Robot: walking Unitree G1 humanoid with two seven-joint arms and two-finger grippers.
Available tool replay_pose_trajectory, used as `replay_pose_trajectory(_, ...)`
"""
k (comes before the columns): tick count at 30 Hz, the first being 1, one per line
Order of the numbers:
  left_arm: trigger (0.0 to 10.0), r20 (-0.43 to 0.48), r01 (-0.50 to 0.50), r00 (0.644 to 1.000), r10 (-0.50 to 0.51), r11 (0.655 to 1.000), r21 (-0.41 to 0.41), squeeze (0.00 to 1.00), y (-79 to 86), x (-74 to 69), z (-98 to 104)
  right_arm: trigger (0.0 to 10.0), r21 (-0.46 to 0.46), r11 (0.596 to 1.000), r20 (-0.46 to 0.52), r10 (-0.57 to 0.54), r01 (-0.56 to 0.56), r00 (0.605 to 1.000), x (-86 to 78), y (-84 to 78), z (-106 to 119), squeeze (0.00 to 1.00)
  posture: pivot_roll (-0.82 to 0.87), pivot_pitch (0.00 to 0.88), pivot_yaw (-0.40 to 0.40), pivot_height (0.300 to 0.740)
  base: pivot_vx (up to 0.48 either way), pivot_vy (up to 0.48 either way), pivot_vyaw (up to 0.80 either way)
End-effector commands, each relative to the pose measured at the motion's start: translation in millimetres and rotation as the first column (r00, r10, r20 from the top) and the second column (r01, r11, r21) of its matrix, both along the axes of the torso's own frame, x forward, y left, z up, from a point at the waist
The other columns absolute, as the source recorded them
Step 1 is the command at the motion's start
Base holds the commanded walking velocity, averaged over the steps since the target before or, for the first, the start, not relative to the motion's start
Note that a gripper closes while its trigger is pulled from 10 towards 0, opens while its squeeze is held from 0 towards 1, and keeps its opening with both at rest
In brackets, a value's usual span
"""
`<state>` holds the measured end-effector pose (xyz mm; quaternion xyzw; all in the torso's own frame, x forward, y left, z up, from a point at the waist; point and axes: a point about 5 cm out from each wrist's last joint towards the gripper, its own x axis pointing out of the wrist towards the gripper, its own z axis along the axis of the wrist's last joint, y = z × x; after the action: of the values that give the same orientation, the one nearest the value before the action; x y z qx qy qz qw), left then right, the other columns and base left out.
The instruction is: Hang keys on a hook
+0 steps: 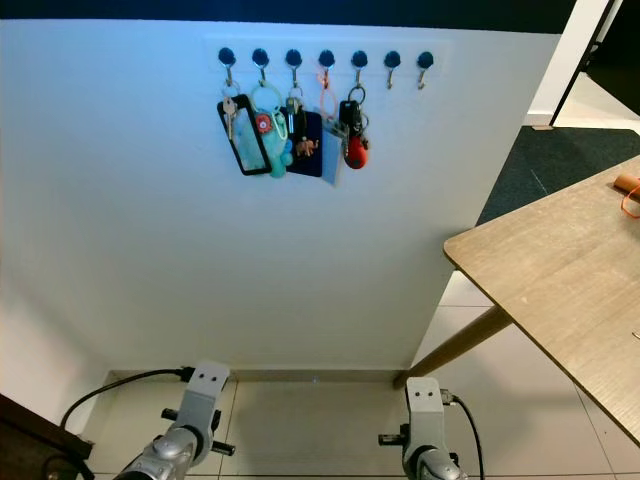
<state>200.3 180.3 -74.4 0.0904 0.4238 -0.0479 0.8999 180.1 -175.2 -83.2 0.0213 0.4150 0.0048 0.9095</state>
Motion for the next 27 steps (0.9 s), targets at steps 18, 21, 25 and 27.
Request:
replay_pose_trajectory(18, 10.0, -0.043, -0.157, 0.987, 0.158, 0.988, 0.008, 0.00, 21.5, -9.7, -3.3, 10.0, -0.007, 0.944, 0.107, -0.327, 0.329, 0.939, -2.7, -36.7, 7.0, 0.00, 0.07, 0.002, -0.058, 0.740, 0.000, 0.000, 0.00)
replay_pose_trajectory(21, 10.0, -0.018, -0.149, 0.989, 0.149, 0.988, -0.033, 0.00, 19.6, -7.7, -1.8, 10.0, 0.034, 0.951, 0.108, -0.310, 0.308, 0.944, -2.1, -31.9, 6.7, 0.00, 0.06, 0.011, -0.039, 0.740, 0.000, 0.000, 0.00)
replay_pose_trajectory(25, 10.0, 0.051, -0.032, 0.998, 0.037, 0.994, -0.106, 0.00, 11.2, -4.1, 2.3, 10.0, 0.123, 0.970, 0.108, -0.222, 0.209, 0.969, -3.0, -17.7, 5.1, 0.00, 0.06, 0.022, -0.012, 0.740, 0.000, 0.000, 0.00)
replay_pose_trajectory(27, 10.0, 0.060, 0.004, 0.998, 0.002, 0.995, -0.099, 0.00, 9.9, -4.3, 2.7, 10.0, 0.125, 0.976, 0.106, -0.193, 0.180, 0.975, -4.7, -15.4, 4.2, 0.00, 0.06, 0.021, -0.017, 0.740, 0.000, 0.000, 0.00)
